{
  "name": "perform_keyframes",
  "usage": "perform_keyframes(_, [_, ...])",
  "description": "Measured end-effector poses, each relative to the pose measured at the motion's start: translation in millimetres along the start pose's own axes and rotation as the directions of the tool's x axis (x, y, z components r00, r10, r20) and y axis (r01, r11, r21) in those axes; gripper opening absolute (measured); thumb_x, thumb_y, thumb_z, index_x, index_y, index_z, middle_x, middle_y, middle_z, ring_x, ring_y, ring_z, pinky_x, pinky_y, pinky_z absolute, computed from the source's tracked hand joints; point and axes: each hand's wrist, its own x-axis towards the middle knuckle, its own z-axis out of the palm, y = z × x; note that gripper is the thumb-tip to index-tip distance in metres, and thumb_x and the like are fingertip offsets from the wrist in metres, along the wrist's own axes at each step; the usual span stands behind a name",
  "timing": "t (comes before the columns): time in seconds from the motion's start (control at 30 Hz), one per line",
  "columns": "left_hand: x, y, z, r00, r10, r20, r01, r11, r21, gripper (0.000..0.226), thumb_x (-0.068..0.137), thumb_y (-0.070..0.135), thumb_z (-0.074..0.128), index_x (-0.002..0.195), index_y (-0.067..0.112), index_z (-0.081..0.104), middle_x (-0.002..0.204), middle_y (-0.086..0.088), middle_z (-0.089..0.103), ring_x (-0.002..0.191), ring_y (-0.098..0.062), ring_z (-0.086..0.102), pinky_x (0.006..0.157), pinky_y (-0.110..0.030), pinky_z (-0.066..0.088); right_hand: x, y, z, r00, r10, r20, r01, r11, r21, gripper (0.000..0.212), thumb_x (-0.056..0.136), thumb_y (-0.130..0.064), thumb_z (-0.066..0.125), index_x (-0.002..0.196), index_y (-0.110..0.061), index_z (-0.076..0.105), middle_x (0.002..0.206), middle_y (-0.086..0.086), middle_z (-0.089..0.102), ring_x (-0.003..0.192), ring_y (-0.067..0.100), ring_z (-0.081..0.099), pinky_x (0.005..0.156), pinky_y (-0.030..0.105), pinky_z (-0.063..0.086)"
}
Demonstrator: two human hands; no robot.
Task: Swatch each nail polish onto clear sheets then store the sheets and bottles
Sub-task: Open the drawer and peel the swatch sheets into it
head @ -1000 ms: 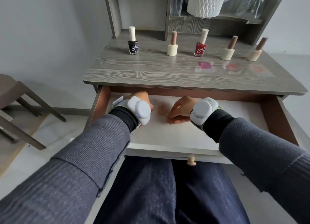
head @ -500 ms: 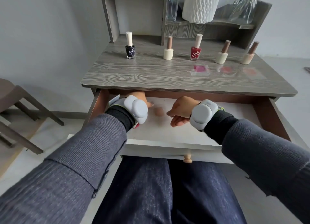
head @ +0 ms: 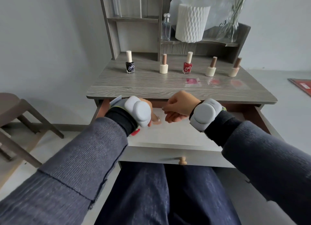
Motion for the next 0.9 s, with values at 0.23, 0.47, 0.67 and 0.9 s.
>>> perform_keyframes(0.23, [-24, 30, -34, 0.987, 0.110, -0.117, -0.116, 0.992, -0.049, 0.039, 0.094, 0.029, 0.053, 0.057, 0.019, 0.061, 0.032, 0.013, 0.049, 0.027, 0.001, 0.042, 0.041, -0.012, 0.038, -4, 4, -19, 0.887, -0.233, -0.398, 0.250, 0.968, -0.010, 0.018, 0.089, -0.013, 0.061, 0.076, -0.001, 0.065, 0.063, 0.007, 0.071, 0.053, 0.017, 0.067, 0.061, 0.036, 0.061])
perform_keyframes(0.47, [-14, 50, -35, 0.795, 0.222, -0.565, -0.342, 0.932, -0.115, 0.036, 0.095, 0.034, 0.051, 0.066, 0.018, 0.065, 0.055, 0.005, 0.057, 0.062, -0.016, 0.057, 0.065, -0.029, 0.045, 8, 27, -45, 0.722, -0.278, -0.633, 0.214, 0.960, -0.177, 0.011, 0.087, -0.026, 0.061, 0.077, -0.022, 0.065, 0.070, -0.011, 0.067, 0.071, 0.014, 0.063, 0.069, 0.037, 0.055])
perform_keyframes(0.67, [14, 62, -21, 0.662, 0.318, -0.678, -0.306, 0.941, 0.143, 0.032, 0.097, 0.032, 0.046, 0.125, 0.022, 0.058, 0.128, -0.001, 0.054, 0.121, -0.024, 0.044, 0.097, -0.041, 0.040, 18, 51, -61, 0.727, -0.334, -0.599, 0.133, 0.926, -0.354, 0.017, 0.090, -0.024, 0.059, 0.103, -0.019, 0.069, 0.100, -0.001, 0.065, 0.099, 0.026, 0.053, 0.082, 0.030, 0.039])
perform_keyframes(0.9, [34, 68, -8, 0.727, 0.322, -0.607, -0.228, 0.946, 0.228, 0.047, 0.099, 0.049, 0.032, 0.142, 0.028, 0.038, 0.154, 0.017, 0.025, 0.143, -0.013, 0.015, 0.109, -0.042, 0.018, 18, 66, -60, 0.692, -0.378, -0.614, -0.041, 0.830, -0.557, 0.037, 0.094, -0.042, 0.055, 0.123, -0.023, 0.066, 0.127, 0.005, 0.056, 0.117, 0.033, 0.041, 0.098, 0.043, 0.037])
